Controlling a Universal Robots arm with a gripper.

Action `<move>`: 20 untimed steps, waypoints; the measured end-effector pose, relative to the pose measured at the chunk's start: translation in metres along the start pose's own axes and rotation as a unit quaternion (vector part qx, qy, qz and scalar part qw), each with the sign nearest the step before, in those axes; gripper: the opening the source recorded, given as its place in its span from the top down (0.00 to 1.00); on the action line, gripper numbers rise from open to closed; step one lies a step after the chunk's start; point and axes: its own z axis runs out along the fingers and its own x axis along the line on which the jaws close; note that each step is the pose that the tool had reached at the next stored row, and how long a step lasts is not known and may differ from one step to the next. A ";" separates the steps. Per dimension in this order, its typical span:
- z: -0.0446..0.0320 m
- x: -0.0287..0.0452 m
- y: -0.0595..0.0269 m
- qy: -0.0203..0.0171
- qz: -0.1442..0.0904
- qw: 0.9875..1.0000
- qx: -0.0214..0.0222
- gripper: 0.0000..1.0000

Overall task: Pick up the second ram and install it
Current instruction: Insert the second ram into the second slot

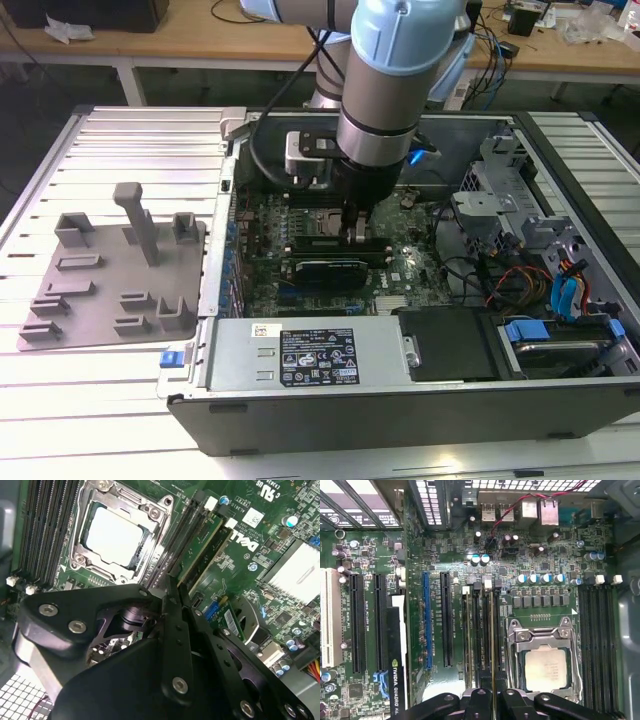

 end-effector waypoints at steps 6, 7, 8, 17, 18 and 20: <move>0.0050 -0.0042 0.0018 0.005 0.000 1.000 0.000 0.89; 0.0061 -0.0045 0.0019 0.005 -0.001 1.000 0.000 0.89; 0.0070 -0.0048 0.0019 0.005 -0.001 1.000 0.000 0.89; 0.0082 -0.0054 0.0019 0.008 -0.001 1.000 0.000 0.89; 0.0050 -0.0057 0.0020 0.012 -0.002 1.000 0.000 0.89; 0.0047 -0.0057 0.0020 0.015 -0.003 1.000 0.000 0.89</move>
